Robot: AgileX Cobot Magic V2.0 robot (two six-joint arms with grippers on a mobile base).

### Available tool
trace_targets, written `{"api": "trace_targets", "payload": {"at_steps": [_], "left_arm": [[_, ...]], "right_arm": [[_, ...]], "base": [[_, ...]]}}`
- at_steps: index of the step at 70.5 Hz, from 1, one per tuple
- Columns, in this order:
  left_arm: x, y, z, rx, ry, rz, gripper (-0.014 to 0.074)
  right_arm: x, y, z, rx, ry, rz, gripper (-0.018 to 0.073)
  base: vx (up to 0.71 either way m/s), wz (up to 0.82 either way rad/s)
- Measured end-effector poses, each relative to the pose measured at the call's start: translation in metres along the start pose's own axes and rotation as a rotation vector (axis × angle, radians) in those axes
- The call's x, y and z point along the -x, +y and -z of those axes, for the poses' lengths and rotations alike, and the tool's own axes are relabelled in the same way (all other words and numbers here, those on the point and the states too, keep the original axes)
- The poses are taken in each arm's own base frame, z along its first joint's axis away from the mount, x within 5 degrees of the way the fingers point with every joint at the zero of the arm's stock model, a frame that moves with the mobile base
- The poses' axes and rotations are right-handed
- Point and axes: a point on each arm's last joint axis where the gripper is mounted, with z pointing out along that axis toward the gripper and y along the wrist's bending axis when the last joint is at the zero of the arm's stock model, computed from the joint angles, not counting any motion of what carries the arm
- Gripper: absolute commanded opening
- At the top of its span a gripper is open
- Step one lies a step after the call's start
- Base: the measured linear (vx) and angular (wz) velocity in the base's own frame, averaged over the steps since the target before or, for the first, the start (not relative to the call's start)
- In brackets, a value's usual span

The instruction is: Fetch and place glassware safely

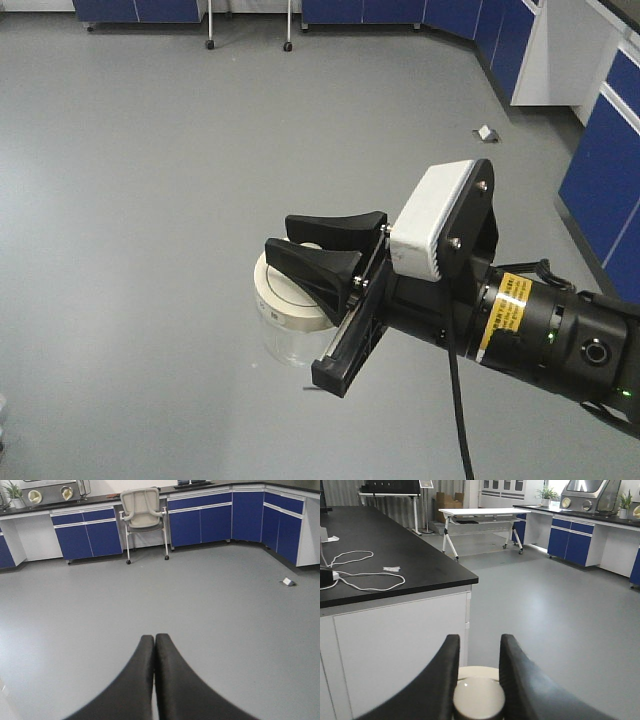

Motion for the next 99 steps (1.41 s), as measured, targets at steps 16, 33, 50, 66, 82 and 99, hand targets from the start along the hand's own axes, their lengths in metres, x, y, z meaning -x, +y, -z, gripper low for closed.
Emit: {"api": "trace_targets", "payload": {"at_steps": [16, 33, 50, 66, 82, 99], "left_arm": [[0.0, 0.0, 0.0, 0.0, 0.0, 0.0, -0.0007], [0.0, 0.0, 0.0, 0.0, 0.0, 0.0, -0.0007], [0.0, 0.0, 0.0, 0.0, 0.0, 0.0, -0.0007], [0.0, 0.0, 0.0, 0.0, 0.0, 0.0, -0.0007], [0.0, 0.0, 0.0, 0.0, 0.0, 0.0, -0.0007], [0.0, 0.0, 0.0, 0.0, 0.0, 0.0, -0.0007]], "right_arm": [[0.0, 0.0, 0.0, 0.0, 0.0, 0.0, -0.0003], [0.0, 0.0, 0.0, 0.0, 0.0, 0.0, -0.0003], [0.0, 0.0, 0.0, 0.0, 0.0, 0.0, -0.0003], [0.0, 0.0, 0.0, 0.0, 0.0, 0.0, -0.0003], [0.0003, 0.0001, 0.0002, 0.0, -0.001, 0.0, -0.0003], [0.0005, 0.0001, 0.0003, 0.0, -0.002, 0.001, -0.0003]], "base": [[0.52, 0.02], [0.52, -0.03], [0.52, -0.05], [0.51, -0.03], [0.51, 0.04], [0.53, 0.08]]}}
